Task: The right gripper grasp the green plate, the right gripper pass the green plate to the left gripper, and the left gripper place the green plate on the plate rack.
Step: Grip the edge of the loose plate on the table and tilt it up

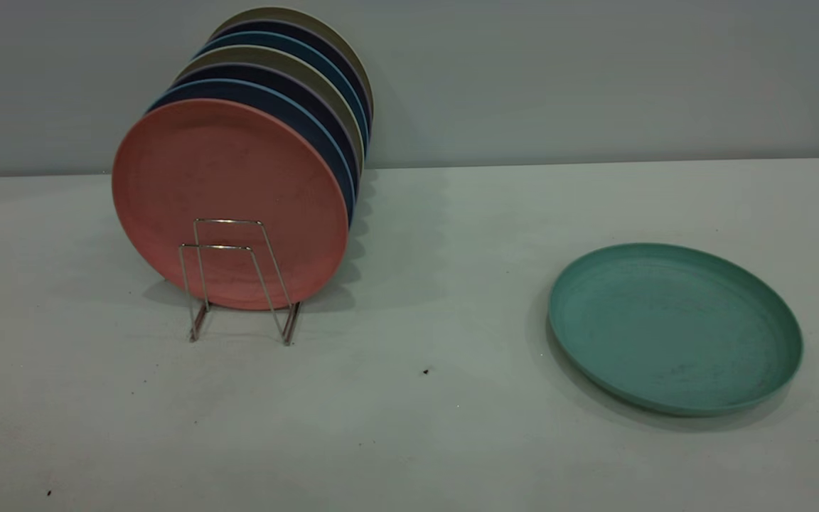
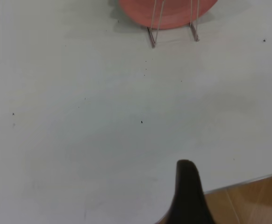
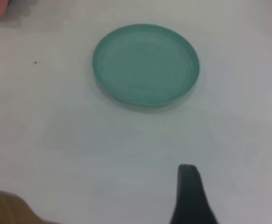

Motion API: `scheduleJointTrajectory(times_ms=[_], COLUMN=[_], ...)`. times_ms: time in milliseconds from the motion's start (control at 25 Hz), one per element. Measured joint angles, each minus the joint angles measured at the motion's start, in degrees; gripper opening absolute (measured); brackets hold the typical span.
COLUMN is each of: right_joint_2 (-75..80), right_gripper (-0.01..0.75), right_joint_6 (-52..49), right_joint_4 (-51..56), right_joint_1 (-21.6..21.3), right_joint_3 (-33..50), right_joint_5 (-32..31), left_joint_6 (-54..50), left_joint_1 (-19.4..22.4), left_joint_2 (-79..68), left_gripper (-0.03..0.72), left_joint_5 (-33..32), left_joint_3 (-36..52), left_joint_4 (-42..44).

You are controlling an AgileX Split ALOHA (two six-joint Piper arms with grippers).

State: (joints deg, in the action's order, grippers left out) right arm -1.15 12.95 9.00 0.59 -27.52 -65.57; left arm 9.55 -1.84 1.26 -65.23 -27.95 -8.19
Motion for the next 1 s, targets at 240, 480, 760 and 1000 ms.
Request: scheduleJointTrajectory(times_ms=[240, 480, 760, 1000], right_joint_2=[0.0, 0.5, 16.7, 39.8], right_gripper=[0.509, 0.509, 0.509, 0.509], right_joint_6=[0.1, 0.3, 4.5, 17.4], right_joint_4=[0.0, 2.7, 12.0, 25.6], right_joint_1=[0.0, 0.0, 0.0, 0.0], right_joint_3=[0.0, -0.7, -0.8, -0.8], right_joint_5=[0.0, 6.8, 17.3, 27.3], left_joint_6=[-0.1, -0.2, 3.5, 10.0], left_joint_1=[0.0, 0.0, 0.0, 0.0], left_joint_2=[0.0, -1.5, -14.0, -24.3], left_gripper=[0.561, 0.561, 0.561, 0.561], left_joint_5=[1.2, 8.4, 17.1, 23.4], left_joint_3=[-0.4, -1.0, -1.0, -1.0], left_joint_4=[-0.2, -6.4, -14.5, -22.4])
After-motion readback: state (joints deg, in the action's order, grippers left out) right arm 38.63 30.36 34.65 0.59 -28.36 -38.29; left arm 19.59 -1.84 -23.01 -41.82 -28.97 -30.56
